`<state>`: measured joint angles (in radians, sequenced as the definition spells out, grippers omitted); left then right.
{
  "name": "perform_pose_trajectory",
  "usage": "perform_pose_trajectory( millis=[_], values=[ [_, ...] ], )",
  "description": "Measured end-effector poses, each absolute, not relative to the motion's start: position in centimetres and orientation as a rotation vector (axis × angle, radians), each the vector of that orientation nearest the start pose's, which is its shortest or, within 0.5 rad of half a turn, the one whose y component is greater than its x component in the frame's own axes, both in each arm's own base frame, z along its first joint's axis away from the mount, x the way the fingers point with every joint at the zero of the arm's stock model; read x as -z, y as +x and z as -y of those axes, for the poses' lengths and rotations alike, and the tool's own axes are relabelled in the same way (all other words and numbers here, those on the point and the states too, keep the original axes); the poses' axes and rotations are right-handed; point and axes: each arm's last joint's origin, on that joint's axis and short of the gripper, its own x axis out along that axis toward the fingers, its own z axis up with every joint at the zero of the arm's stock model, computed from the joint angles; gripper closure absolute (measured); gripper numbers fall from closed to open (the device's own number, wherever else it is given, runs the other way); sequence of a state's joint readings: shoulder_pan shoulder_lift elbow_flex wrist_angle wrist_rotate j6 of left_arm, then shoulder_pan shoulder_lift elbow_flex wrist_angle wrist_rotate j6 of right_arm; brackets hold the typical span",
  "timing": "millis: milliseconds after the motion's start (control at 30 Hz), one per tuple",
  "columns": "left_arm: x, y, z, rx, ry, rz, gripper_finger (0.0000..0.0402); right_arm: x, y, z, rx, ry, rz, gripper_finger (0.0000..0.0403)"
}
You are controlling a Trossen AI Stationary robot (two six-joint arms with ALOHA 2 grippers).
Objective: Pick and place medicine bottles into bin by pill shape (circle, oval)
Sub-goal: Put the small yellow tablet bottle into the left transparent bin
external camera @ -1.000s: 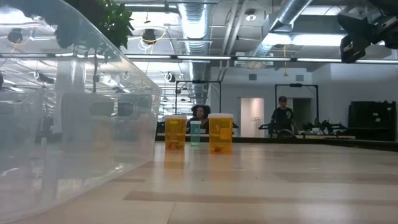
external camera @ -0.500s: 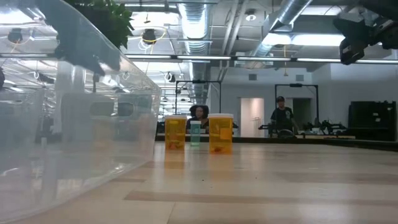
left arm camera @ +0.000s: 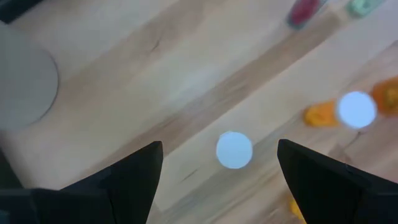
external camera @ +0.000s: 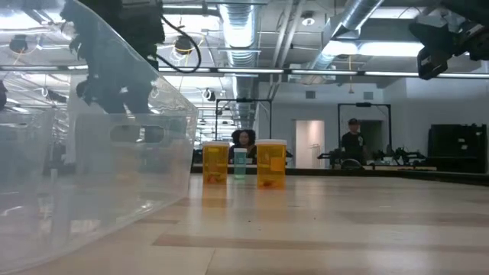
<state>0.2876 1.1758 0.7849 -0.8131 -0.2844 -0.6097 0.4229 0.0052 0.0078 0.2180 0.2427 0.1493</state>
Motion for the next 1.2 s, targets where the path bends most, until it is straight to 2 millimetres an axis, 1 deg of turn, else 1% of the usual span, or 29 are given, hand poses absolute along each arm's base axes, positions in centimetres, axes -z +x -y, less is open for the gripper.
perform_pose_trajectory(
  millis=[433,600,700,900,1000,1200],
  values=[
    [-18.8,21.0,-6.9,-0.825,-0.508,-1.191,0.009,-18.6,8.9,-3.2,-0.195,0.22,0.195,0.0177],
    [-18.4,21.2,-7.0,-0.803,-0.501,-1.22,0.0095,-18.6,8.9,-3.2,-0.196,0.221,0.195,0.0177],
    [-18.5,21.5,-7.0,-0.785,-0.508,-1.197,0.0114,-18.6,8.9,-3.2,-0.195,0.22,0.193,0.0177],
    [-18.5,21.6,-7.0,-0.767,-0.5,-1.191,0.0177,-18.6,8.9,-3.2,-0.195,0.22,0.192,0.0177],
    [-18.5,21.6,-7.0,-0.766,-0.5,-1.195,0.0203,-18.6,8.9,-3.2,-0.195,0.22,0.192,0.0177],
    [-18.5,21.6,-7.0,-0.756,-0.509,-1.197,0.0235,-18.6,8.9,-3.2,-0.196,0.22,0.192,0.0177]
  ],
)
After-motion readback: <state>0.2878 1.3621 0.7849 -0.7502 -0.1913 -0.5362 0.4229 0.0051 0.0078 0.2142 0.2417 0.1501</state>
